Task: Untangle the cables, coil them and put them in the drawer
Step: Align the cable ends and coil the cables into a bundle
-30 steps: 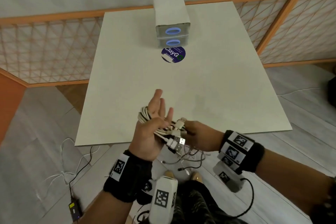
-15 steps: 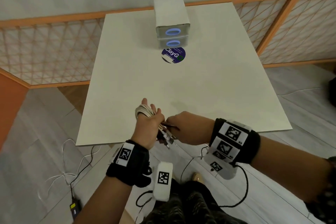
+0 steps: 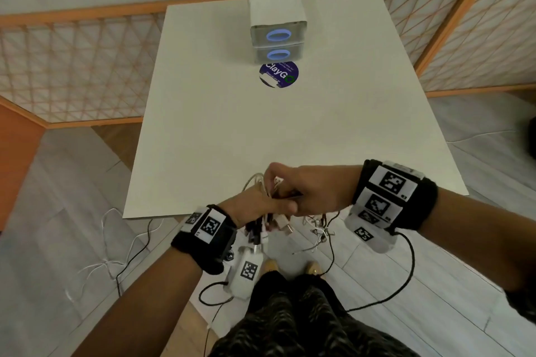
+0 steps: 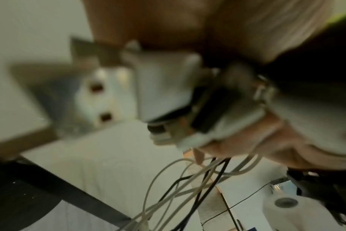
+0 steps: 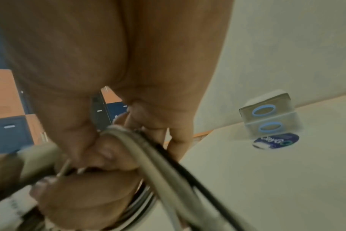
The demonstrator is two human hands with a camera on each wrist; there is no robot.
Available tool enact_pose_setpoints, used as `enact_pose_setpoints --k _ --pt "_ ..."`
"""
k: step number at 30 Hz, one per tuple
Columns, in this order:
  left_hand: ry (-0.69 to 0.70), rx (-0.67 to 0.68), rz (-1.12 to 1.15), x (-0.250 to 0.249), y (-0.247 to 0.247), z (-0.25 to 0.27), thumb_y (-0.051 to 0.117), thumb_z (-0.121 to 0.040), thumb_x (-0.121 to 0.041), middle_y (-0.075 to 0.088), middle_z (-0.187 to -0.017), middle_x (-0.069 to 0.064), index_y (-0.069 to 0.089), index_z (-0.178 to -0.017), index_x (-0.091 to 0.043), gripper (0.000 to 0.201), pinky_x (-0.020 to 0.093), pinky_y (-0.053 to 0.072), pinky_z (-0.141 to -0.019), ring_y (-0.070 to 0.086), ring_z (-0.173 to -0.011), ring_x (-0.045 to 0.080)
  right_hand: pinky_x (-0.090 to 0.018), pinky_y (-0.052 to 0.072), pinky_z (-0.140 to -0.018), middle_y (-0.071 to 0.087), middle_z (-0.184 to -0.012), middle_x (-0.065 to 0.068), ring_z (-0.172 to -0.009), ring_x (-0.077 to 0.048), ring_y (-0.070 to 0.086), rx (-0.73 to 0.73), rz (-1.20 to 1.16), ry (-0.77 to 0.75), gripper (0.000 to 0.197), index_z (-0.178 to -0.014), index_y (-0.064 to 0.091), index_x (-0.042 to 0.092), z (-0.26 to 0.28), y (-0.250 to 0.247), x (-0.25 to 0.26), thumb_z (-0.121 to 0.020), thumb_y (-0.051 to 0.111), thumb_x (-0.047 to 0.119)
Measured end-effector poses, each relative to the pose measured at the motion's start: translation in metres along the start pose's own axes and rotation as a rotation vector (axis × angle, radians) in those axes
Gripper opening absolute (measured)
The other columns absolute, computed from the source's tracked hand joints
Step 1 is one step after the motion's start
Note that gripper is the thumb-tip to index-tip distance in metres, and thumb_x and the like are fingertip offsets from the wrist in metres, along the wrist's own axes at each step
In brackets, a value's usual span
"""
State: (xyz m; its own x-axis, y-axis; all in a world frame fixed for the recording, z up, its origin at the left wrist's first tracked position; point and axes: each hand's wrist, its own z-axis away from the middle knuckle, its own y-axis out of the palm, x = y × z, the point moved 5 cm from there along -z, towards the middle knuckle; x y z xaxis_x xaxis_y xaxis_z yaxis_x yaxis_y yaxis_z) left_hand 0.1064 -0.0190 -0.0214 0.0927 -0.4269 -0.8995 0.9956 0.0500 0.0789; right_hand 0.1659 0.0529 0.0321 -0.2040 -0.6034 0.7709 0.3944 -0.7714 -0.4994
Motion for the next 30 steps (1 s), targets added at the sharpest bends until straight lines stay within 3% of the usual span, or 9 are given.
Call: enact_pose_setpoints --k 2,5,7,10,16,19,25,28,30 --pt "-0.013 0.04 0.017 -0.004 0.004 -0.001 0.072 -0.074 -0.006 0.056 -0.053 -0.009 0.068 -0.065 -0.029 0.025 0.016 0.041 -0.043 0.05 -0.046 0.006 -0.011 0.042 -0.057 0.067 -0.081 -0.002 -0.06 0.001 0.054 -0.028 0.035 -0.027 0.036 -0.113 0.033 0.01 0.002 -0.004 -0.002 -0.088 0.058 0.014" --pt "-0.054 0.081 -0.013 -0.005 0.004 0.0 0.064 -0.076 0.001 0.064 -0.071 0.0 0.07 -0.08 -0.016 0.018 0.014 0.043 -0.049 0.056 -0.06 0.006 -0.015 0.044 -0.055 0.069 -0.086 -0.012 -0.061 -0.016 0.06 -0.05 -0.013 -0.017 0.034 -0.112 0.032 0.015 0.004 -0.01 -0.005 -0.087 0.056 0.009" --pt "-0.096 0.053 -0.087 -0.001 -0.003 -0.004 0.069 -0.069 -0.011 0.068 -0.083 0.011 0.069 -0.081 -0.006 0.013 0.025 0.052 -0.066 0.062 -0.075 0.015 -0.016 0.045 -0.057 0.07 -0.079 -0.01 -0.06 -0.014 0.062 -0.085 -0.011 -0.026 0.035 -0.112 0.034 0.015 0.004 -0.014 -0.006 -0.086 0.052 0.002" --pt "-0.153 0.031 -0.17 0.014 -0.01 -0.007 0.075 -0.051 -0.036 0.064 -0.087 0.021 0.066 -0.082 0.003 0.051 0.047 0.044 -0.093 0.058 -0.087 0.034 -0.024 0.044 -0.06 0.067 -0.073 -0.001 -0.062 -0.014 0.061 -0.182 0.054 -0.028 0.037 -0.114 0.036 0.014 0.007 -0.023 -0.013 -0.082 0.053 0.003" --pt "-0.005 0.226 -0.037 -0.013 0.017 0.008 0.054 -0.087 -0.007 0.07 -0.069 0.004 0.066 -0.096 -0.005 0.015 0.023 0.049 -0.071 0.065 -0.066 0.015 -0.018 0.036 -0.064 0.049 -0.085 0.013 -0.07 -0.009 0.048 -0.245 0.303 -0.104 0.05 -0.133 0.037 0.023 0.009 -0.021 -0.003 -0.087 0.051 0.008" --pt "0.001 0.377 -0.044 -0.022 0.029 0.015 0.052 -0.089 -0.001 0.064 -0.057 -0.003 0.066 -0.094 -0.004 0.015 0.017 0.047 -0.063 0.06 -0.054 0.009 -0.026 0.041 -0.065 0.051 -0.092 -0.001 -0.073 -0.017 0.05 -0.264 0.407 -0.209 0.058 -0.138 0.036 0.031 0.005 -0.016 0.003 -0.088 0.045 0.004" --pt "0.076 0.563 0.215 -0.035 0.044 0.029 0.059 -0.087 -0.01 0.073 -0.075 0.0 0.071 -0.094 -0.009 0.014 0.022 0.051 -0.072 0.069 -0.072 0.014 -0.006 0.039 -0.071 0.057 -0.087 0.013 -0.076 0.008 0.055 -0.283 0.003 -0.15 0.031 -0.109 0.064 0.012 -0.003 -0.006 -0.007 -0.083 0.053 -0.001" --pt "0.22 0.439 0.469 -0.039 0.039 0.032 0.056 -0.087 -0.012 0.075 -0.099 0.003 0.068 -0.111 -0.013 0.027 0.03 0.044 -0.099 0.061 -0.113 0.023 -0.03 0.049 -0.085 0.067 -0.103 -0.01 -0.09 -0.015 0.062 -0.387 -0.303 0.024 0.03 -0.114 0.058 0.005 -0.005 0.0 -0.015 -0.084 0.054 0.001" --pt "0.302 0.355 0.646 -0.044 0.039 0.033 0.051 -0.086 -0.009 0.072 -0.111 0.004 0.056 -0.129 -0.012 0.043 0.026 0.043 -0.1 0.058 -0.119 0.02 -0.031 0.034 -0.092 0.053 -0.126 -0.029 -0.109 -0.037 0.052 -0.313 -0.256 0.163 0.035 -0.122 0.052 -0.004 -0.002 0.009 -0.017 -0.087 0.056 0.0"
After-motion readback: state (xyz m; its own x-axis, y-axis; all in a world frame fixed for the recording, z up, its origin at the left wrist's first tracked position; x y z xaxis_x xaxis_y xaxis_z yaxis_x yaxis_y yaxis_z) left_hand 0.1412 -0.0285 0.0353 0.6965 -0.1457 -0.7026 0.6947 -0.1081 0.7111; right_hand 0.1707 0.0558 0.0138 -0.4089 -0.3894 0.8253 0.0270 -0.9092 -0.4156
